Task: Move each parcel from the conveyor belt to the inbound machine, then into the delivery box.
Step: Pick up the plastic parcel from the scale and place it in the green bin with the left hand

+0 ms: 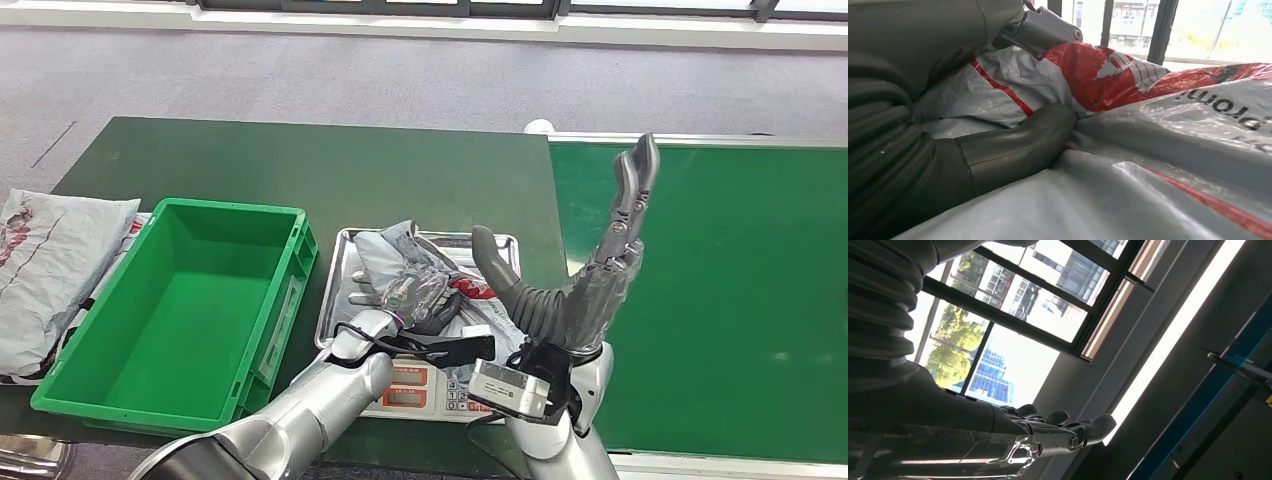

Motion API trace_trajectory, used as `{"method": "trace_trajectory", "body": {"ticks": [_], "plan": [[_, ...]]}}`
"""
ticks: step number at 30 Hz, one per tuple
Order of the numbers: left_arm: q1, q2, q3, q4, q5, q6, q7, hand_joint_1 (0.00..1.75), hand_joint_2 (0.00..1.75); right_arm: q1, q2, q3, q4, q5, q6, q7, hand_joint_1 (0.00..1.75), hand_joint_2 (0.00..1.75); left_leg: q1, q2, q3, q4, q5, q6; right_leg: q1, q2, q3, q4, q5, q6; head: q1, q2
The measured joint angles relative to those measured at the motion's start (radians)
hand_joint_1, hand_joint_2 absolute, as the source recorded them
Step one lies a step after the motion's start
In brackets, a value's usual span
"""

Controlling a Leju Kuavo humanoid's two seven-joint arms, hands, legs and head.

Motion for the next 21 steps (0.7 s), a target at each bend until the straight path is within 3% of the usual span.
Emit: {"method": "trace_trajectory", "body": {"ticks": [7,13,21], "plan": [[0.001,0.001,0.001,-0.001,-0.01,0.032,0.007,1.75,1.75,-0.001,0.0,0.0,0.002,0.0,0.0,0.0,0.0,1.75,0.0,0.0,0.0,0.0,0.0,0.0,0.0,0.0,0.0,0.0,0.0,0.0,0.0,0.0],[0.014,0.018,0.018,-0.047,-0.092,0.235,0.057,1.75,1.75,-0.001,0.0,-0.004,0.002,0.002,-0.001,0.001,0.0,1.75,0.0,0.0,0.0,0.0,0.0,0.0,0.0,0.001,-0.001,0.0,0.0,0.0,0.0,0.0],[0.099,0.093,0.172,-0.419,-0.228,0.393,0.086,1.75,1.75,0.019,0.002,-0.026,0.002,0.012,-0.002,-0.013,0.0,1.75,0.0,0.001,-0.001,0.0,0.0,0.0,0.0,0.003,-0.002,0.001,0.0,0.0,0.0,0.0]]}}
